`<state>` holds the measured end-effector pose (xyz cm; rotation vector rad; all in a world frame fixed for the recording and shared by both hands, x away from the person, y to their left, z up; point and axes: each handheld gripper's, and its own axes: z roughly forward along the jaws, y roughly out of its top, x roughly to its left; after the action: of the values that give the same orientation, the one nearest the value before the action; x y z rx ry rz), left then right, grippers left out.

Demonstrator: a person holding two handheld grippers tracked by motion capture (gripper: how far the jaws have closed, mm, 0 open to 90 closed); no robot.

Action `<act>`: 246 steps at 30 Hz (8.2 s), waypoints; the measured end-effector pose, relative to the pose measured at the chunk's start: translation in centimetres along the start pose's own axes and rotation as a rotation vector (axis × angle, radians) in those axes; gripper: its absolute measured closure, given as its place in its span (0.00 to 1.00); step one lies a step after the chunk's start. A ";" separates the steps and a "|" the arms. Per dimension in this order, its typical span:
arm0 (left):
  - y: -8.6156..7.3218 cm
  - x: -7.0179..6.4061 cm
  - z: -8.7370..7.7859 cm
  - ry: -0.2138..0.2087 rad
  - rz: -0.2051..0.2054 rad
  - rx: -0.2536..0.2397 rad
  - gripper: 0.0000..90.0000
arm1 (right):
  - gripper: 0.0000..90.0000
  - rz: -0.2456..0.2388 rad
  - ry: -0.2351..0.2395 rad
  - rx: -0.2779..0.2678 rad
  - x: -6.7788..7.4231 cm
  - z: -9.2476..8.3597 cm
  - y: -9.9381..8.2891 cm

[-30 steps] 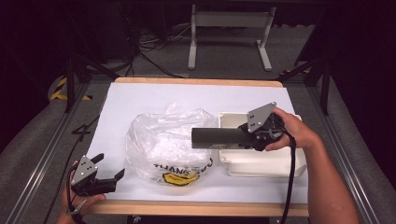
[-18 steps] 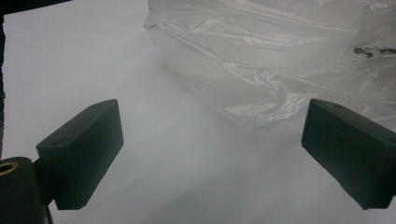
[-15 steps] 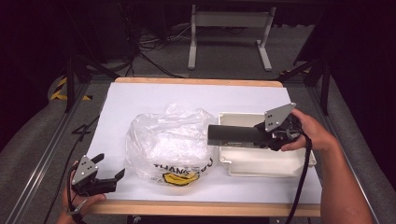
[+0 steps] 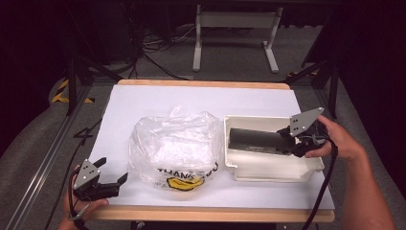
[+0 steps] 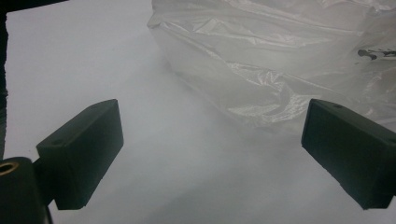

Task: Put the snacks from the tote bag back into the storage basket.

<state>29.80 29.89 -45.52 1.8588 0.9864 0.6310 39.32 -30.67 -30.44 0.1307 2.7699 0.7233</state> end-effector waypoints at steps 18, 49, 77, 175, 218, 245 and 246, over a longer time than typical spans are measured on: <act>0.0 -0.1 0.1 -0.001 0.003 -0.003 0.07 | 0.48 0.042 0.044 0.074 -0.5 1.9 -2.3; 0.1 -0.3 0.1 -0.012 0.009 -0.004 0.07 | 0.47 0.053 0.099 0.334 -1.4 6.4 -2.0; 0.2 -0.4 0.1 -0.017 0.018 0.001 0.07 | 0.32 0.111 -0.021 0.355 -1.2 5.7 -2.3; 0.3 0.0 0.0 -0.014 0.010 -0.019 0.07 | 0.10 0.639 -0.660 -0.205 9.0 -0.6 -9.2; 0.1 1.2 0.6 -0.015 -0.028 -0.039 0.07 | 0.07 0.695 -0.751 -0.372 14.0 3.9 -14.7; 0.3 0.9 0.5 -0.028 -0.013 -0.064 0.07 | 0.06 0.729 -0.758 -0.399 14.1 3.7 -15.1; 0.4 0.8 0.5 -0.027 -0.007 -0.062 0.07 | 0.06 0.729 -0.758 -0.399 14.1 3.7 -15.1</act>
<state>30.73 30.26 -45.38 1.8043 0.9449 0.6239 26.59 -39.89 -44.36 1.1039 1.7791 1.0808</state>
